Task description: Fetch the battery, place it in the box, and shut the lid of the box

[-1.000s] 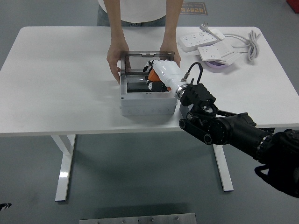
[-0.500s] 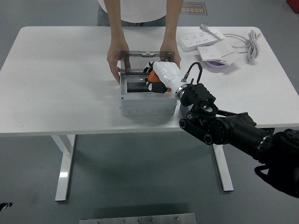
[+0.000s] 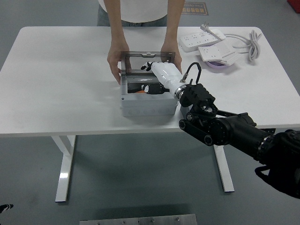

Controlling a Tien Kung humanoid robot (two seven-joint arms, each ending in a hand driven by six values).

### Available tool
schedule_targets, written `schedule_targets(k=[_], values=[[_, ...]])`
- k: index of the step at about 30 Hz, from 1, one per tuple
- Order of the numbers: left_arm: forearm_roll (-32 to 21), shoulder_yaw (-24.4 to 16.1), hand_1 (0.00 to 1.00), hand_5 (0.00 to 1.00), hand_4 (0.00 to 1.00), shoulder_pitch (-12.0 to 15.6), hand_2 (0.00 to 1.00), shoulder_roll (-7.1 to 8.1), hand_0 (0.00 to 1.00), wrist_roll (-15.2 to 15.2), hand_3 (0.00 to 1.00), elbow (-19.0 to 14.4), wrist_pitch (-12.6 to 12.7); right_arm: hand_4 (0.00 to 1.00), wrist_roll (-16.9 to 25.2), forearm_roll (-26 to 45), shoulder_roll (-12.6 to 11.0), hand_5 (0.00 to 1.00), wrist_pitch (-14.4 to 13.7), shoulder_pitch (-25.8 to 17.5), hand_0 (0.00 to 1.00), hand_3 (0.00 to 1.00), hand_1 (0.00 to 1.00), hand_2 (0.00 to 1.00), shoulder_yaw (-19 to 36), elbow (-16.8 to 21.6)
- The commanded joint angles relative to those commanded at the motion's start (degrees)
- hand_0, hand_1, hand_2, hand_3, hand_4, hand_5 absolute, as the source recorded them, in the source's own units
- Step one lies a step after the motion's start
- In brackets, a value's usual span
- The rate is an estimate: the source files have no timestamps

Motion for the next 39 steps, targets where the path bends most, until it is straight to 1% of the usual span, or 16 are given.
schedule_targets(k=[1, 2, 5, 10, 13, 14, 16, 19, 20, 24, 25, 31, 32, 37, 38, 39], values=[[-0.32, 0.18, 0.912, 0.852, 0.905, 0.25, 0.852, 0.03, 0.855, 0.00, 0.861, 0.01, 0.16, 0.786, -0.25, -0.28, 0.00, 0.439, 0.14, 0.00, 0.828, 0.783, 0.769, 0.765, 0.25, 0.88], [-0.66, 0.38, 0.912, 0.852, 0.906, 0.51, 0.852, 0.06, 0.856, 0.00, 0.861, 0.02, 0.32, 0.847, -0.51, -0.65, 0.00, 0.495, 0.34, 0.02, 0.837, 0.786, 0.779, 0.772, 0.62, 1.79], [-1.83, 1.07, 0.912, 0.852, 0.906, 1.25, 0.852, 0.14, 0.856, 0.00, 0.861, 0.04, 0.85, 0.847, -1.45, -1.77, 0.00, 0.495, 1.20, 0.30, 0.837, 0.786, 0.779, 0.772, 2.12, 4.59], [-4.07, 2.39, 0.912, 0.851, 0.906, 2.39, 0.852, 0.31, 0.858, 0.00, 0.860, 0.10, 1.80, 0.838, -3.65, -3.32, 0.00, 0.497, 3.78, 1.66, 0.838, 0.779, 0.777, 0.770, 5.58, 10.18], [-4.69, 2.77, 0.912, 0.851, 0.906, 2.64, 0.852, 0.42, 0.858, 0.00, 0.860, 0.16, 2.03, 0.838, -4.74, -3.69, 0.00, 0.497, 5.15, 2.83, 0.838, 0.779, 0.777, 0.770, 7.25, 12.61], [-4.78, 2.82, 0.912, 0.851, 0.907, 2.69, 0.852, 0.46, 0.858, 0.00, 0.861, 0.17, 2.06, 0.850, -4.95, -3.68, 0.00, 0.573, 5.41, 3.19, 0.806, 0.769, 0.752, 0.747, 7.66, 13.04], [-4.86, 2.85, 0.912, 0.851, 0.907, 2.79, 0.852, 0.55, 0.858, 0.00, 0.861, 0.18, 2.10, 0.850, -5.22, -3.59, 0.00, 0.573, 5.74, 3.84, 0.806, 0.769, 0.752, 0.747, 8.38, 13.63], [-4.92, 2.89, 0.912, 0.851, 0.907, 2.98, 0.852, 0.66, 0.858, 0.00, 0.861, 0.18, 2.09, 0.850, -5.20, -3.22, 0.00, 0.573, 5.87, 4.45, 0.806, 0.769, 0.752, 0.747, 8.99, 13.79], [-4.95, 2.90, 0.912, 0.854, 0.909, 3.01, 0.853, 0.68, 0.859, 0.00, 0.861, 0.18, 2.11, 0.877, -5.13, -3.07, 0.00, 0.689, 5.87, 4.56, 0.776, 0.753, 0.715, 0.712, 9.02, 13.70], [-4.91, 2.86, 0.912, 0.854, 0.909, 3.03, 0.853, 0.69, 0.859, 0.00, 0.861, 0.17, 2.10, 0.877, -4.25, -1.48, 0.00, 0.689, 5.64, 4.79, 0.776, 0.753, 0.715, 0.712, 9.21, 12.31], [-4.84, 2.82, 0.912, 0.855, 0.909, 3.00, 0.852, 0.68, 0.859, 0.00, 0.861, 0.17, 2.07, 0.887, -4.05, -1.13, 0.00, 0.817, 5.67, 4.82, 0.735, 0.700, 0.661, 0.675, 9.25, 11.91], [-4.52, 2.70, 0.912, 0.855, 0.909, 2.78, 0.852, 0.60, 0.859, 0.00, 0.861, 0.16, 1.90, 0.887, -3.24, 0.06, 0.00, 0.817, 6.06, 4.78, 0.735, 0.700, 0.661, 0.675, 9.22, 10.19], [-4.47, 2.70, 0.912, 0.856, 0.909, 2.72, 0.852, 0.60, 0.859, 0.00, 0.861, 0.17, 1.87, 0.898, -3.11, 0.26, 0.00, 0.983, 6.12, 4.73, 0.738, 0.698, 0.661, 0.674, 9.17, 9.73], [-4.19, 2.60, 0.912, 0.856, 0.909, 2.50, 0.852, 0.59, 0.859, 0.00, 0.861, 0.17, 1.75, 0.898, -2.56, 1.22, 0.00, 0.983, 6.38, 4.51, 0.738, 0.698, 0.661, 0.674, 9.11, 7.55], [-4.13, 2.58, 0.912, 0.859, 0.908, 2.46, 0.852, 0.59, 0.860, 0.00, 0.861, 0.16, 1.72, 0.935, -2.43, 1.42, 0.00, 0.998, 6.46, 4.48, 0.775, 0.722, 0.684, 0.691, 9.14, 7.16], [-4.05, 2.54, 0.912, 0.859, 0.908, 2.41, 0.852, 0.59, 0.860, 0.00, 0.861, 0.16, 1.69, 0.935, -2.24, 1.70, 0.00, 0.998, 6.55, 4.45, 0.775, 0.722, 0.684, 0.691, 9.18, 6.62]])
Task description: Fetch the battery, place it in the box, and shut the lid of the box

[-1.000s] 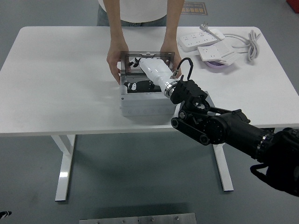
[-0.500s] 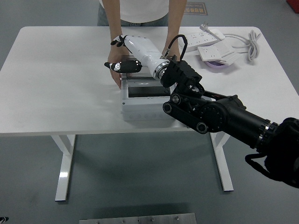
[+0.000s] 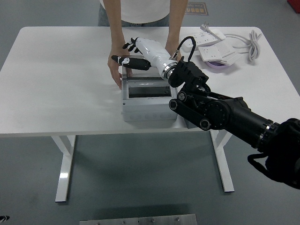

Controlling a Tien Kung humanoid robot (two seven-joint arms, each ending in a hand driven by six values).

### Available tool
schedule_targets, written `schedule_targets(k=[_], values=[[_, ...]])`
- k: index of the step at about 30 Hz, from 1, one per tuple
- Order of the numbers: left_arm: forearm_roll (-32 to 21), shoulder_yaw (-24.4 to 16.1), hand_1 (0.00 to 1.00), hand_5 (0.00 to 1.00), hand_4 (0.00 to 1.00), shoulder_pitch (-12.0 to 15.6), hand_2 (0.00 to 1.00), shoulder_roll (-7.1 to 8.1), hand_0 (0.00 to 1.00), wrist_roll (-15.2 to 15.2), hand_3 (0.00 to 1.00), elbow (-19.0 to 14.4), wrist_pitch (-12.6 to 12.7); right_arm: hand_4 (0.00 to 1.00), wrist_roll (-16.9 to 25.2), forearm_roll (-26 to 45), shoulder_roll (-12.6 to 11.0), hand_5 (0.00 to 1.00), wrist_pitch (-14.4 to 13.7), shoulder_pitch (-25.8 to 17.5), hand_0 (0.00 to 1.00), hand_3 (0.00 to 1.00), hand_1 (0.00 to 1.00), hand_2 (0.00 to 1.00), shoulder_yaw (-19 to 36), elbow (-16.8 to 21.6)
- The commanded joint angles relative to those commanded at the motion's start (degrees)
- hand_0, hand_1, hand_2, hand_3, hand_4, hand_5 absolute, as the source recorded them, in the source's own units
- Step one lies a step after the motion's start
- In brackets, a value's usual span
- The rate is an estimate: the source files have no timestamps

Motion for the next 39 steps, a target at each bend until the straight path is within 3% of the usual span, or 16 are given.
schedule_targets(k=[27, 34, 39], values=[[0.24, 0.48, 0.913, 0.871, 0.906, -1.13, 0.852, -0.37, 0.861, 0.00, 0.863, 0.09, -0.48, 0.969, 1.78, 4.14, -0.25, 0.998, 0.95, -0.54, 0.857, 0.774, 0.757, 0.745, 0.16, -5.42], [-0.01, 0.73, 0.913, 0.873, 0.906, -0.96, 0.853, -0.36, 0.862, 0.00, 0.863, 0.10, -0.36, 0.973, 1.49, 3.99, -0.47, 0.998, 1.16, -1.23, 0.859, 0.774, 0.757, 0.740, -0.74, -5.01], [-0.44, 0.93, 0.913, 0.876, 0.906, -0.34, 0.852, -0.28, 0.862, 0.00, 0.863, 0.09, -0.08, 0.973, -0.07, 2.78, -0.95, 0.998, 1.47, -1.19, 0.866, 0.772, 0.758, 0.741, -1.52, -2.57]])
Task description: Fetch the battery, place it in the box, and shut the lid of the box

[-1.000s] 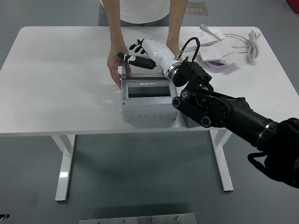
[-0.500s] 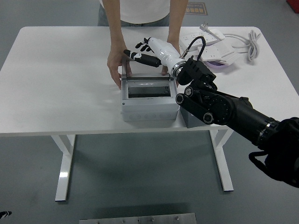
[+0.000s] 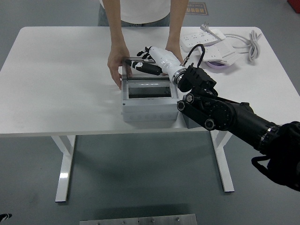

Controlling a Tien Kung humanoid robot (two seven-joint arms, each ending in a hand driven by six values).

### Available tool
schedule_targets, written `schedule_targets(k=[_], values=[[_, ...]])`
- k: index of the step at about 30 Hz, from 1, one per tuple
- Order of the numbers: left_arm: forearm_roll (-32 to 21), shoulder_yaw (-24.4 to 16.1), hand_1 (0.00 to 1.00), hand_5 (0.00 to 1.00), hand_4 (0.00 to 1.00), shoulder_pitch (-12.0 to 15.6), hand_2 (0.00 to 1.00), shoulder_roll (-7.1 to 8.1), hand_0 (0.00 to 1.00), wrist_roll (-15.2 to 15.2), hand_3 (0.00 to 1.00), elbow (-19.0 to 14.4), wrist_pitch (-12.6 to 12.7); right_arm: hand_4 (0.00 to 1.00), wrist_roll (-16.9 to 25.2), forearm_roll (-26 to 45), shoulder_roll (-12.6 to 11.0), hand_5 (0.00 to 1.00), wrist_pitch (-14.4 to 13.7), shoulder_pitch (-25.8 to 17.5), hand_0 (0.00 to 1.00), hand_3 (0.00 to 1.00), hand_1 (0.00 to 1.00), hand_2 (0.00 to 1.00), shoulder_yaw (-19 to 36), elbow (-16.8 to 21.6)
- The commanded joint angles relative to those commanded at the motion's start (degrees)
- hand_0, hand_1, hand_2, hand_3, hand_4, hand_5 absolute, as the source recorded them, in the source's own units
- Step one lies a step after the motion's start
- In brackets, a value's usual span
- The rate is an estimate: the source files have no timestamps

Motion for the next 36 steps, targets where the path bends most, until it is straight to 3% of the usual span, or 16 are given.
schedule_targets(k=[6, 7, 13, 14, 19, 20, 30, 36], values=[[-1.48, 0.86, 0.914, 0.876, 0.906, 0.81, 0.852, 0.05, 0.862, 0.00, 0.863, 0.14, 0.65, 0.973, -2.77, -1.91, -1.60, 0.998, 0.53, -0.14, 0.869, 0.770, 0.757, 0.739, -1.54, 5.08], [-1.61, 0.92, 0.914, 0.876, 0.906, 0.89, 0.852, 0.08, 0.864, 0.00, 0.864, 0.15, 0.72, 0.977, -3.05, -2.08, -1.78, 0.998, 0.59, -0.15, 0.747, 0.776, 0.716, 0.729, -1.64, 5.57], [-2.18, 1.11, 0.914, 0.876, 0.906, 1.54, 0.852, 0.27, 0.864, 0.00, 0.864, 0.17, 1.08, 0.977, -5.52, -2.82, -3.12, 0.998, 1.72, -0.55, 0.747, 0.776, 0.716, 0.729, -2.28, 8.79], [-2.22, 1.12, 0.914, 0.880, 0.907, 1.58, 0.852, 0.26, 0.864, 0.00, 0.863, 0.18, 1.10, 0.980, -5.81, -2.82, -3.32, 0.998, 1.96, -0.70, 0.597, 0.771, 0.637, 0.687, -2.36, 9.04], [-2.19, 0.91, 0.914, 0.880, 0.907, 1.80, 0.852, 0.18, 0.864, 0.00, 0.863, 0.15, 1.17, 0.980, -6.79, -2.71, -3.99, 0.998, 2.94, -1.63, 0.597, 0.771, 0.637, 0.687, -2.81, 9.74], [-2.16, 0.83, 0.914, 0.881, 0.907, 1.87, 0.852, 0.18, 0.865, 0.00, 0.864, 0.13, 1.19, 0.982, -6.98, -2.73, -4.12, 0.998, 3.13, -1.79, 0.473, 0.764, 0.581, 0.657, -2.80, 9.92], [-2.62, 0.67, 0.914, 0.881, 0.906, 2.98, 0.853, 0.44, 0.866, 0.00, 0.864, -0.06, 1.68, 0.980, -9.85, -2.27, -5.49, 0.998, 5.66, -3.38, 0.466, 0.765, 0.573, 0.655, -1.43, 12.56], [-3.05, 0.84, 0.914, 0.883, 0.905, 3.34, 0.853, 0.43, 0.867, 0.00, 0.864, -0.09, 1.90, 0.978, -13.62, -2.97, -6.65, 0.998, 8.86, -4.49, 0.503, 0.763, 0.593, 0.660, 0.33, 15.09]])
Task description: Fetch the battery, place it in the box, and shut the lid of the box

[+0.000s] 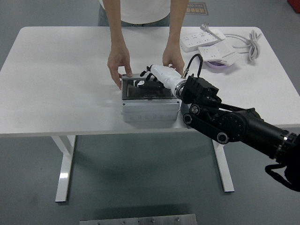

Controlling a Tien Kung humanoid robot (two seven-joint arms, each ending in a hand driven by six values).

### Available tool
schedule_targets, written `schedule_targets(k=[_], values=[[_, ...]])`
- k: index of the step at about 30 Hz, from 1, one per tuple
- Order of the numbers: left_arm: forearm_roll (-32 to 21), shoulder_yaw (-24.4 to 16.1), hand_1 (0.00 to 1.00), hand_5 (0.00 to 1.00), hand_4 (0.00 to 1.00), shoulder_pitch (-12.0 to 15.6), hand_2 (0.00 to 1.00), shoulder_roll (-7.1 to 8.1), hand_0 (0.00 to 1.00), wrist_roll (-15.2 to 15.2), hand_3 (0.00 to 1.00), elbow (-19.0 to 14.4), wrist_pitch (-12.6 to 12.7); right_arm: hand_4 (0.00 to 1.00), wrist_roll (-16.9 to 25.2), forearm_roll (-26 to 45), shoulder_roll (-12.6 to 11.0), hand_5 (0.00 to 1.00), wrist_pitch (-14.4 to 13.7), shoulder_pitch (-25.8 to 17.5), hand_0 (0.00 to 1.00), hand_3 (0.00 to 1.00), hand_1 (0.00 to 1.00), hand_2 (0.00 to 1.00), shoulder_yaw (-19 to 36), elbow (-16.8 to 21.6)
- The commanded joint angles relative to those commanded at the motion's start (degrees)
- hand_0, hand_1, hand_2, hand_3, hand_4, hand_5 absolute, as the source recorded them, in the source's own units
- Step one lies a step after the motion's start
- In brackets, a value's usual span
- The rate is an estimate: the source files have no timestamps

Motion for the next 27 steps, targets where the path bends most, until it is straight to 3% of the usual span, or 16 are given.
schedule_targets(k=[4, 11, 20, 27], values=[[-0.23, 0.14, 0.914, 0.885, 0.905, 0.24, 0.854, -0.14, 0.867, 0.00, 0.865, -0.02, 0.07, 0.970, -1.85, -0.68, -0.75, 0.998, 1.51, -1.00, 0.474, 0.754, 0.596, 0.660, 1.23, 1.59], [-0.36, 0.18, 0.914, 0.885, 0.905, 0.45, 0.854, -0.37, 0.868, 0.00, 0.865, 0.00, 0.09, 0.968, -2.09, -2.48, -1.62, 0.998, 1.57, -2.65, 0.462, 0.755, 0.596, 0.664, 5.06, 2.45], [-1.39, 0.76, 0.914, 0.886, 0.905, 0.87, 0.854, -0.92, 0.868, 0.00, 0.866, 0.04, 0.36, 0.964, -2.88, -5.70, -5.06, 0.998, 3.52, -7.39, 0.485, 0.753, 0.598, 0.665, 15.14, 7.14], [-2.11, 1.12, 0.914, 0.887, 0.904, 1.04, 0.855, -1.25, 0.867, 0.00, 0.866, 0.02, 0.64, 0.959, 3.86, -4.10, -6.99, 0.998, 2.19, -12.37, 0.506, 0.740, 0.601, 0.665, 24.63, 10.36]])
